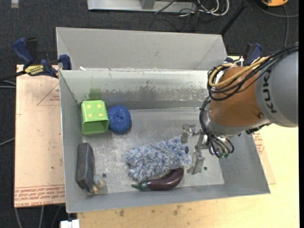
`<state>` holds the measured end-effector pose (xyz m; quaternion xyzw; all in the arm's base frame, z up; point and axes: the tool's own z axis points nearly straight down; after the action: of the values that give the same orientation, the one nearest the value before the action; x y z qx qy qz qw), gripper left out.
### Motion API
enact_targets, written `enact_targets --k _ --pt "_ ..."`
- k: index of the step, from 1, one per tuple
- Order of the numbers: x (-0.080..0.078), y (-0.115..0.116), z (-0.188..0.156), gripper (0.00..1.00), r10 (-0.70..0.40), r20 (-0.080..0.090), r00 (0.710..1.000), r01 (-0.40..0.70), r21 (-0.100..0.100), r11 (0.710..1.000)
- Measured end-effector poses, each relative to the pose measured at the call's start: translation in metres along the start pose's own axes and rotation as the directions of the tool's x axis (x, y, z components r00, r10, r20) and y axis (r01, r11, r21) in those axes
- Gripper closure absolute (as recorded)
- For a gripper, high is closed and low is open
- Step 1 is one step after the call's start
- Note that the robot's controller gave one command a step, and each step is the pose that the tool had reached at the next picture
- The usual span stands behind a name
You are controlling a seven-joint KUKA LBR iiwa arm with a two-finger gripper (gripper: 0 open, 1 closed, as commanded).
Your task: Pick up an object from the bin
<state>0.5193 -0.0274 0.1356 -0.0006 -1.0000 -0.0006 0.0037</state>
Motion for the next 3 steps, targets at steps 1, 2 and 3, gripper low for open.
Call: enact_targets --k 1,2,3 --pt "-0.002 0.0 -0.004 0.0 -0.001 0.008 1.0 0.001 0.0 1.0" --pt "-0.007 0.017 0.034 0.0 -0.038 0.016 0.999 0.038 0.002 0.999" --pt "-0.015 0.052 0.065 1.0 -0.018 0.013 1.0 0.018 0.0 1.0"
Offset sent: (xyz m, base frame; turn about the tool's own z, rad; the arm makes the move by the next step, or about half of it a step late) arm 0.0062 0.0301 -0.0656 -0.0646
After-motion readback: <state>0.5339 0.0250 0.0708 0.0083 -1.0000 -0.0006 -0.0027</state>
